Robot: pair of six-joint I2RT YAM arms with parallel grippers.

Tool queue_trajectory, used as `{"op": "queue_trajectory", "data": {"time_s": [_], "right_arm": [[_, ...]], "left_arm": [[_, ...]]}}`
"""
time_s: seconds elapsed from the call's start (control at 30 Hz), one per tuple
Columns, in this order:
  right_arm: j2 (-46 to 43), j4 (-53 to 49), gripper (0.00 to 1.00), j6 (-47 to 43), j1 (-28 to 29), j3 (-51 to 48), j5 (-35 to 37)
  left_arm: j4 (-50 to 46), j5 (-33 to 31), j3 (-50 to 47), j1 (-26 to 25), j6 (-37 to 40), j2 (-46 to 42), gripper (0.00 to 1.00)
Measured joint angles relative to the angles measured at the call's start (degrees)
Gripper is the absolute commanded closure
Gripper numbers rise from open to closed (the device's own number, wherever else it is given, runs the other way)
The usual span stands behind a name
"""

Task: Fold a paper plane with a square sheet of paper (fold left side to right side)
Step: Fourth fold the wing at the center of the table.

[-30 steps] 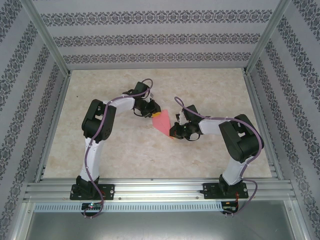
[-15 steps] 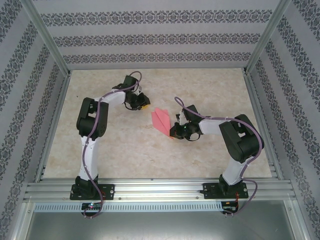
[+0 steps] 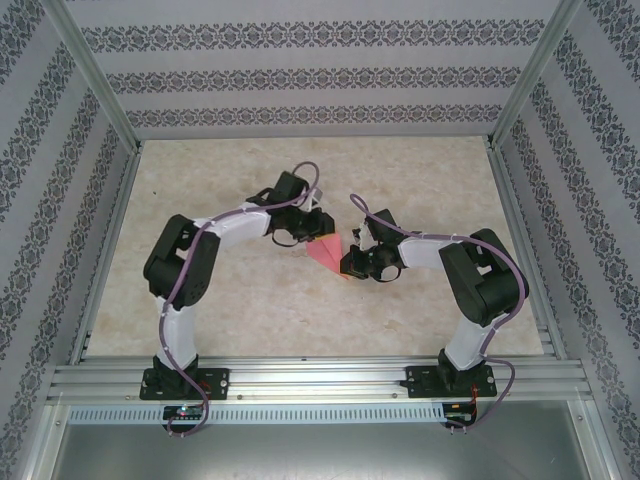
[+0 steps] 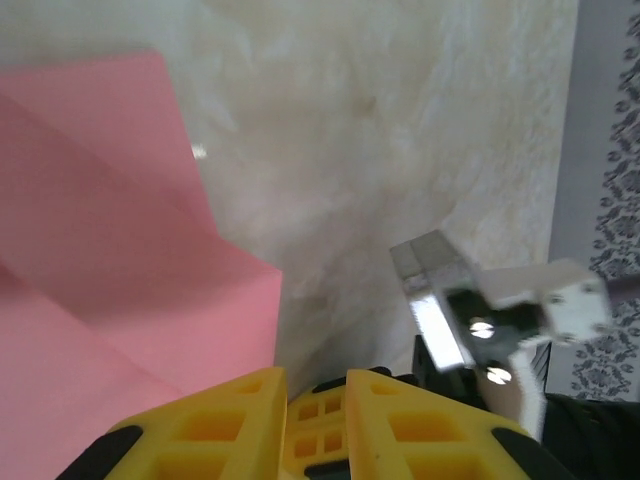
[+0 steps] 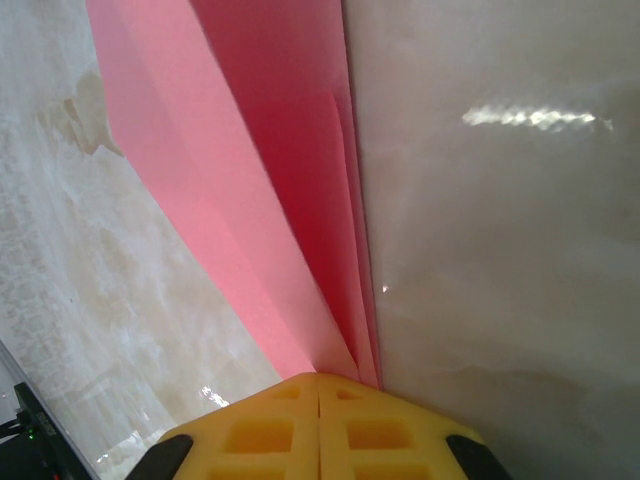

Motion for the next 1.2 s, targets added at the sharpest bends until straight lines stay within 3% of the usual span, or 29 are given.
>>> {"op": "queue_trajectory", "data": {"time_s": [0.27,0.73,0.97,1.2], "right_arm": [[0.0,0.0,0.92,-0.4,0.0,0.0,0.1],[-7.0,-7.0,0.89,0.1,0.0,-0.1,5.1],[-7.6,-5.6,0.92,7.8,3.4,1.5,7.5],[-2.4,-1.7,0.93,16.0,4.9,4.7,11.6]], "left_arm": [[-1.3,-2.6,4.8,0.1,0.1,8.5,0.77],[-1.6,-4.4,4.9,0.4,0.3,8.9,0.77],[0.7,-4.3,3.3,0.5,0.3,8.3,0.77],[1.4,-4.3,2.8,0.5,0.3,8.2,0.77]]}}
